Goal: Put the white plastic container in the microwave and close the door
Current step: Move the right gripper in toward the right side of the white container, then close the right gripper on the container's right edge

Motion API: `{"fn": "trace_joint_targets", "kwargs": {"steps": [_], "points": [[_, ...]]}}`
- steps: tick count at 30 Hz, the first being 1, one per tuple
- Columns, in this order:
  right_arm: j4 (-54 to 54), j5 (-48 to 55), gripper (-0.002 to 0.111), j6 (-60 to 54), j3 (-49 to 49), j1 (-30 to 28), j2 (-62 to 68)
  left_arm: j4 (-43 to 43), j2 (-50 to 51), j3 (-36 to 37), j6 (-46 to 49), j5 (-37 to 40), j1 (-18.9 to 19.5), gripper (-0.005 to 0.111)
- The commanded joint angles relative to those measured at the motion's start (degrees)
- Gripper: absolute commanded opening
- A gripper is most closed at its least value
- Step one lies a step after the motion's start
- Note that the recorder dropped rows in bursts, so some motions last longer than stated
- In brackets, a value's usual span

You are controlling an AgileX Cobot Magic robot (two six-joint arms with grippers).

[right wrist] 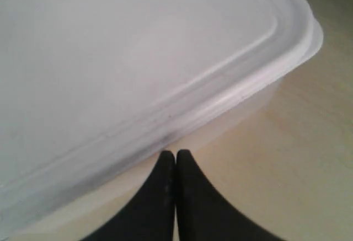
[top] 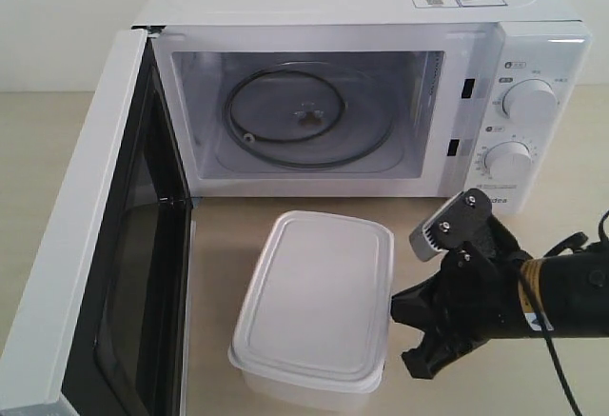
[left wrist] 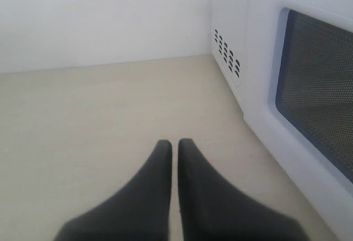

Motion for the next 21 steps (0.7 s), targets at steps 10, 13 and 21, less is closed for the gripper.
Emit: {"fn": "trace_joint_targets", "kwargs": {"steps": [10, 13, 21], "points": [[2.34, 6.10, 0.000, 3.04, -0.61, 1.29, -1.94, -0.66, -0.15, 0.17, 0.02, -0.47, 0.10, 0.004], [2.34, 8.84, 0.000, 3.02, -0.61, 1.29, -5.88, -0.66, -0.15, 0.17, 0.02, -0.47, 0.10, 0.004], [3.13, -9.33, 0.000, 13.93, 9.92, -12.39, -16.00, -0.66, -0.15, 0.17, 0.02, -0.47, 0.10, 0.004]]}}
